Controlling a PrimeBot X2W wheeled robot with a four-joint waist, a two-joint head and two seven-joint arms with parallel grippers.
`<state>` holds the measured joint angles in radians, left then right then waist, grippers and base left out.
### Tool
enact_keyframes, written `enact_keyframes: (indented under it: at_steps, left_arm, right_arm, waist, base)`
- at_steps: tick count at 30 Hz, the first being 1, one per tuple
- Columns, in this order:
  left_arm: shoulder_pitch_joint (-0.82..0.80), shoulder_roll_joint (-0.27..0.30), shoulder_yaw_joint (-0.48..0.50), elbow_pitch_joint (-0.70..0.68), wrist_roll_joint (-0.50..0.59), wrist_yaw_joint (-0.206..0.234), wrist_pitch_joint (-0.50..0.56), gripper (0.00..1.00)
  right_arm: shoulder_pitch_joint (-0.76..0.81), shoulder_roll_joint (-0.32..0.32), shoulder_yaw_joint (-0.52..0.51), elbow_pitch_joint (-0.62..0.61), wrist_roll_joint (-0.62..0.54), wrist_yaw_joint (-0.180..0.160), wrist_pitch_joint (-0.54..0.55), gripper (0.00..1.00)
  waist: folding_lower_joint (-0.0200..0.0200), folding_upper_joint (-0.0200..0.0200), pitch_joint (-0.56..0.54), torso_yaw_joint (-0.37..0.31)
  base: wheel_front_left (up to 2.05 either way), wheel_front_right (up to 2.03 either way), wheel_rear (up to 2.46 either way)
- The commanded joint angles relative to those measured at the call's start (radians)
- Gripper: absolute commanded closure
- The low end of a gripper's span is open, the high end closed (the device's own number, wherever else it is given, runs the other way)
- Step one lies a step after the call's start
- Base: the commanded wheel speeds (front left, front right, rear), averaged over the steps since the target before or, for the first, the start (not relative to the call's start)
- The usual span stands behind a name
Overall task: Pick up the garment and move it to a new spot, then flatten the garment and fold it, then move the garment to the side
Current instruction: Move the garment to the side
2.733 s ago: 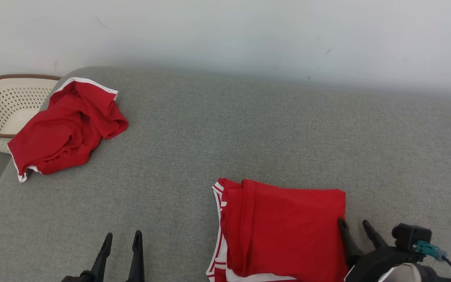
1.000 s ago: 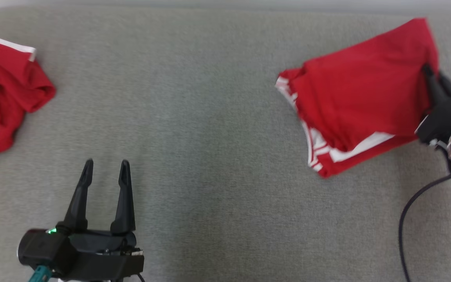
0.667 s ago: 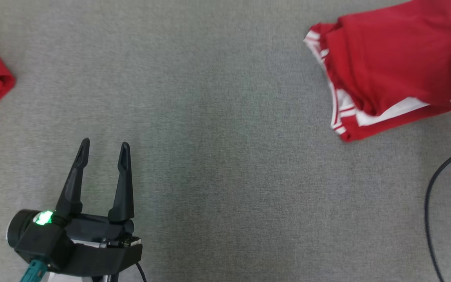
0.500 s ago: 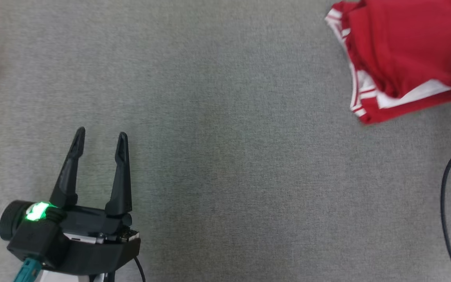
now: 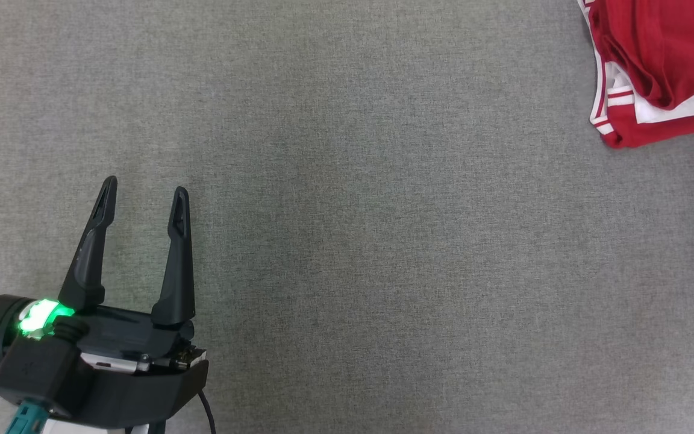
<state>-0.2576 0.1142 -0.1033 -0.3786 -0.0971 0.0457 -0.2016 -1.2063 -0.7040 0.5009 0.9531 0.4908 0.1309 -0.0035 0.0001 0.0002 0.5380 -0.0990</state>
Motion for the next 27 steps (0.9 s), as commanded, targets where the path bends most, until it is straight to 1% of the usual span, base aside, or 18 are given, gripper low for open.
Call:
enact_keyframes:
  at_steps: [1,7,8,9,10,16,17,19,27]
  left_arm:
    - [-0.004,0.005,0.003,-0.009,0.002,0.003,0.003,0.00]
    - [0.001,0.010,0.001,-0.013,0.002,0.008,0.007,0.00]
    - [0.001,0.010,0.000,-0.012,0.001,0.008,0.007,0.00]
    - [0.001,0.010,0.000,-0.011,0.001,0.008,0.006,0.00]
    - [0.001,0.010,0.000,-0.009,0.000,0.010,0.006,0.00]
    - [0.011,0.006,0.001,0.015,-0.016,0.015,-0.004,0.00]
    - [0.014,0.003,0.002,0.033,-0.024,0.014,-0.009,0.00]
    - [0.022,-0.001,0.005,0.050,-0.035,0.017,-0.015,0.00]
    - [0.082,-0.012,0.022,0.127,-0.081,0.028,-0.035,0.00]
  right_arm:
    - [-0.020,-0.004,0.010,0.012,-0.002,0.000,-0.012,1.00]
    - [-0.043,0.013,0.042,0.063,0.010,0.000,-0.026,1.00]
    - [-0.048,0.015,0.050,0.070,0.006,0.000,-0.030,0.76]
    - [-0.052,0.016,0.056,0.078,0.001,0.000,-0.035,0.14]
    - [-0.056,0.016,0.061,0.087,-0.001,0.000,-0.035,0.00]
    - [-0.072,0.029,0.078,0.116,-0.022,0.000,-0.102,0.00]
    - [-0.069,0.039,0.080,0.116,-0.020,0.000,-0.134,0.00]
    - [-0.055,0.055,0.082,0.110,-0.003,0.000,-0.159,0.00]
    - [0.026,0.094,0.086,0.013,0.051,0.000,-0.245,0.00]
  waist:
    - [-0.0001,-0.0002,0.003,-0.004]
    - [-0.0001,-0.0002,0.004,-0.009]
    - [-0.0001,-0.0002,0.004,-0.009]
    - [-0.0001,-0.0002,0.003,-0.009]
    - [-0.0001,-0.0002,0.003,-0.009]
    - [-0.0001,-0.0002,-0.019,-0.006]
    - [-0.0001,-0.0002,-0.039,-0.001]
    - [-0.0001,-0.0002,-0.065,0.001]
    - [-0.0001,-0.0002,-0.181,0.003]
  base:
    - [0.00,0.00,0.00]
    - [0.00,0.00,0.00]
    - [0.00,0.00,0.00]
    - [0.00,0.00,0.00]
    - [0.00,0.00,0.00]
    - [0.00,0.00,0.00]
    - [0.00,0.00,0.00]
    - [0.00,0.00,0.00]
    - [0.00,0.00,0.00]
